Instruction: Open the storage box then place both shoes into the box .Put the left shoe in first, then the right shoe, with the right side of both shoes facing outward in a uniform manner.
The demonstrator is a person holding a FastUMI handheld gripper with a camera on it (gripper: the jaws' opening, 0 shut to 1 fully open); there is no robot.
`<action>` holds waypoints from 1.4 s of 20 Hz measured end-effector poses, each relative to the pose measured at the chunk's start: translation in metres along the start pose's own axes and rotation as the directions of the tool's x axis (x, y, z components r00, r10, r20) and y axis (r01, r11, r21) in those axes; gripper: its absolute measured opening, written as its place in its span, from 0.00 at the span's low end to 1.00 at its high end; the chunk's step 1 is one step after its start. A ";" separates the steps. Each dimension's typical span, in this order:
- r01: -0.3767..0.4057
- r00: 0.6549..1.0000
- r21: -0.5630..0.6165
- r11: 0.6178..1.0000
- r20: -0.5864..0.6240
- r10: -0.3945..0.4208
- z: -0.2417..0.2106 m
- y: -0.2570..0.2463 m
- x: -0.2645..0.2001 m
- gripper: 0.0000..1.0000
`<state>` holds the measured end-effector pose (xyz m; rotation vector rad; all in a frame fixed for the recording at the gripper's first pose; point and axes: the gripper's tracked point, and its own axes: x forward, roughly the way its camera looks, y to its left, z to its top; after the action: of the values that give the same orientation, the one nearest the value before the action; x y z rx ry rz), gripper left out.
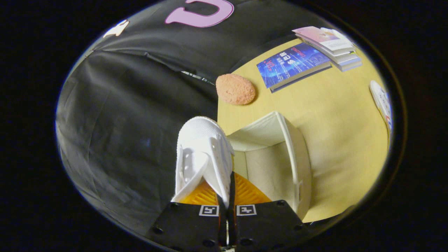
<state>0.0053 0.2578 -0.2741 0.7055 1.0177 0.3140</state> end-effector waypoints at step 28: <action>0.407 0.911 -0.037 0.913 -0.056 -0.409 -0.060 -0.076 0.076 0.06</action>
<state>-0.0136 0.2661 -0.3957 0.4464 1.1914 -0.0178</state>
